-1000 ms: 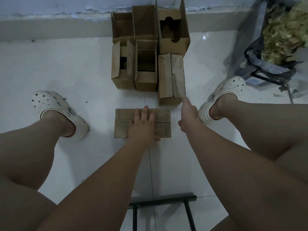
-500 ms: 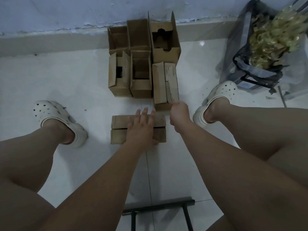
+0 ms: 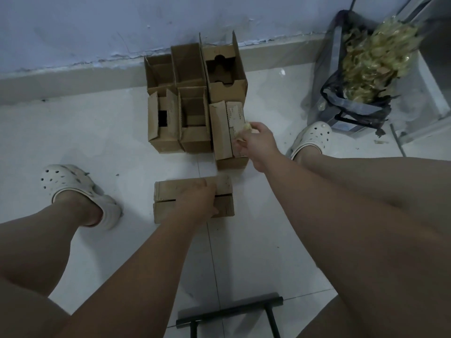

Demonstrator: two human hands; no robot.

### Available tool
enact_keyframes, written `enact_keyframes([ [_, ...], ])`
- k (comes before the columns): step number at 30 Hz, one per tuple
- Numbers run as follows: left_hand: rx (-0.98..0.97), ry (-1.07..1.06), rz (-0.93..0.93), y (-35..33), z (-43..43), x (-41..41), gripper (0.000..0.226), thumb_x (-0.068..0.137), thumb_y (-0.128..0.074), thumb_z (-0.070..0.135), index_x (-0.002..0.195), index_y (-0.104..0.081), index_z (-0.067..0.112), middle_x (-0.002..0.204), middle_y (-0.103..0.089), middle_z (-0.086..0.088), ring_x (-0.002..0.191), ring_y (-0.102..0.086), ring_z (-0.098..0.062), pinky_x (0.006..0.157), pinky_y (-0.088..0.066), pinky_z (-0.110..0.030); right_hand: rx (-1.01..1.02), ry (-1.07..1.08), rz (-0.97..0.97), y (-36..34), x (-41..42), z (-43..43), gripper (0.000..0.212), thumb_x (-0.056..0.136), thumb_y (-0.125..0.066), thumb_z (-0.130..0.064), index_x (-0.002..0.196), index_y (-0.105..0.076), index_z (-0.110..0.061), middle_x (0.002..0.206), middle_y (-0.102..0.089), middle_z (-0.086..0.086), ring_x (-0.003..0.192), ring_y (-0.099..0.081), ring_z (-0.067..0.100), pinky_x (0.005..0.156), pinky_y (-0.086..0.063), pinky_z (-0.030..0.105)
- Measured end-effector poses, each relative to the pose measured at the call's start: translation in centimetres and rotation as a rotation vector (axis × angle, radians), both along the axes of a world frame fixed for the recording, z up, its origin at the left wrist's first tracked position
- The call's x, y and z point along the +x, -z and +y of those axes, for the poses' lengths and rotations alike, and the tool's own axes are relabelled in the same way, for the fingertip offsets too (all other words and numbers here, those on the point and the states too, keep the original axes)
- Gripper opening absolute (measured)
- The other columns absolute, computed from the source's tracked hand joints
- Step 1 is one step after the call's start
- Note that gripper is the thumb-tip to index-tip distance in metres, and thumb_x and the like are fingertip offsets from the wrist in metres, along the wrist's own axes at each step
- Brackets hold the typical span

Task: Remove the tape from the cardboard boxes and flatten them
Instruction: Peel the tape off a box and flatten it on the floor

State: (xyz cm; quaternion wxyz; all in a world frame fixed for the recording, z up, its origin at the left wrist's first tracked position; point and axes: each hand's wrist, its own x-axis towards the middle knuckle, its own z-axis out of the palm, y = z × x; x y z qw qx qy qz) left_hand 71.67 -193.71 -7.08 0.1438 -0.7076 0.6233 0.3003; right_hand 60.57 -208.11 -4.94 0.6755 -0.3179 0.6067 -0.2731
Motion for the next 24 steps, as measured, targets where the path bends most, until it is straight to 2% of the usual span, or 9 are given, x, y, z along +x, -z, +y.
enact_keyframes([
  [3, 0.009, 0.041, -0.047, 0.4, 1.3, -0.6, 0.052, 0.086, -0.062, 0.026, 0.131, -0.038, 0.019, 0.126, -0.045, -0.007, 0.117, -0.043, -0.026, 0.101, -0.033, -0.040, 0.046, -0.023, 0.019, -0.9, -0.2, -1.0, 0.019, 0.099, -0.053, -0.013, 0.117, -0.049, -0.015, 0.101, -0.062, 0.008, 0.071, -0.067, 0.016, 0.063, -0.056, 0.025],
  [5, -0.033, 0.045, -0.104, 0.7, 2.4, -0.7, 0.050, 0.086, -0.060, 0.024, 0.130, -0.036, 0.020, 0.124, -0.043, -0.007, 0.116, -0.042, -0.025, 0.102, -0.033, -0.039, 0.036, -0.041, 0.068, -0.8, -0.2, -1.2, 0.022, 0.099, -0.053, -0.015, 0.121, -0.051, -0.012, 0.096, -0.063, 0.007, 0.063, -0.064, 0.013, 0.053, -0.050, 0.022],
  [9, -0.018, 0.065, -0.156, 1.2, 3.1, -0.8, 0.040, 0.087, -0.059, 0.024, 0.123, -0.042, 0.018, 0.121, -0.041, -0.008, 0.112, -0.041, -0.025, 0.097, -0.035, -0.037, 0.020, -0.080, 0.139, 0.0, -0.3, -0.7, 0.024, 0.098, -0.053, -0.015, 0.122, -0.053, -0.011, 0.084, -0.059, 0.003, 0.061, -0.058, 0.011, 0.046, -0.044, 0.019],
  [12, -0.004, 0.125, -0.174, 0.7, 2.0, -0.8, 0.020, 0.092, -0.052, 0.021, 0.111, -0.053, 0.017, 0.113, -0.055, -0.004, 0.104, -0.052, -0.023, 0.086, -0.041, -0.034, 0.056, -0.062, 0.143, 0.6, -0.8, 0.0, 0.007, 0.097, -0.054, -0.014, 0.105, -0.054, -0.014, 0.081, -0.059, 0.003, 0.061, -0.056, 0.012, 0.042, -0.043, 0.017],
  [14, 0.071, 0.120, -0.111, 0.2, 1.2, -0.8, 0.017, 0.093, -0.050, 0.014, 0.109, -0.054, 0.015, 0.107, -0.062, -0.003, 0.098, -0.058, -0.022, 0.080, -0.047, -0.034, 0.071, -0.048, 0.162, 1.1, -1.0, 0.4, 0.006, 0.096, -0.056, -0.014, 0.094, -0.052, -0.018, 0.084, -0.060, 0.003, 0.062, -0.057, 0.013, 0.048, -0.043, 0.019],
  [17, 0.134, 0.078, 0.029, -1.4, -0.2, -0.9, 0.020, 0.093, -0.047, 0.012, 0.112, -0.053, 0.011, 0.106, -0.061, -0.007, 0.094, -0.058, -0.023, 0.075, -0.047, -0.032, 0.049, -0.025, 0.211, 1.3, -1.2, 0.4, 0.017, 0.095, -0.060, -0.018, 0.110, -0.057, -0.013, 0.096, -0.064, 0.007, 0.067, -0.060, 0.015, 0.055, -0.044, 0.023],
  [19, 0.038, 0.015, 0.132, -2.9, -1.0, -1.0, 0.016, 0.093, -0.048, 0.015, 0.109, -0.053, 0.013, 0.110, -0.061, -0.007, 0.090, -0.054, -0.021, 0.074, -0.043, -0.030, 0.015, -0.014, 0.234, 0.7, -1.3, -0.2, 0.024, 0.095, -0.061, -0.025, 0.114, -0.058, -0.011, 0.098, -0.064, 0.007, 0.069, -0.062, 0.016, 0.060, -0.048, 0.026],
  [22, -0.103, -0.167, 0.306, -5.4, -1.9, -1.5, 0.035, 0.094, -0.052, 0.017, 0.128, -0.049, 0.017, 0.122, -0.057, -0.006, 0.102, -0.053, -0.022, 0.078, -0.037, -0.024, -0.086, -0.022, 0.338, -0.7, -1.9, -2.2, 0.018, 0.096, -0.058, -0.031, 0.091, -0.060, -0.014, 0.084, -0.062, 0.003, 0.083, -0.067, 0.023, 0.079, -0.055, 0.036],
  [24, -0.146, -0.312, 0.447, -6.6, -2.4, -2.0, 0.027, 0.094, -0.053, 0.017, 0.120, -0.055, 0.023, 0.117, -0.060, -0.004, 0.102, -0.056, -0.021, 0.074, -0.039, -0.022, -0.127, -0.019, 0.357, -1.9, -2.6, -4.0, 0.016, 0.096, -0.055, -0.022, 0.094, -0.063, -0.009, 0.082, -0.061, 0.005, 0.086, -0.064, 0.024, 0.087, -0.053, 0.039],
])
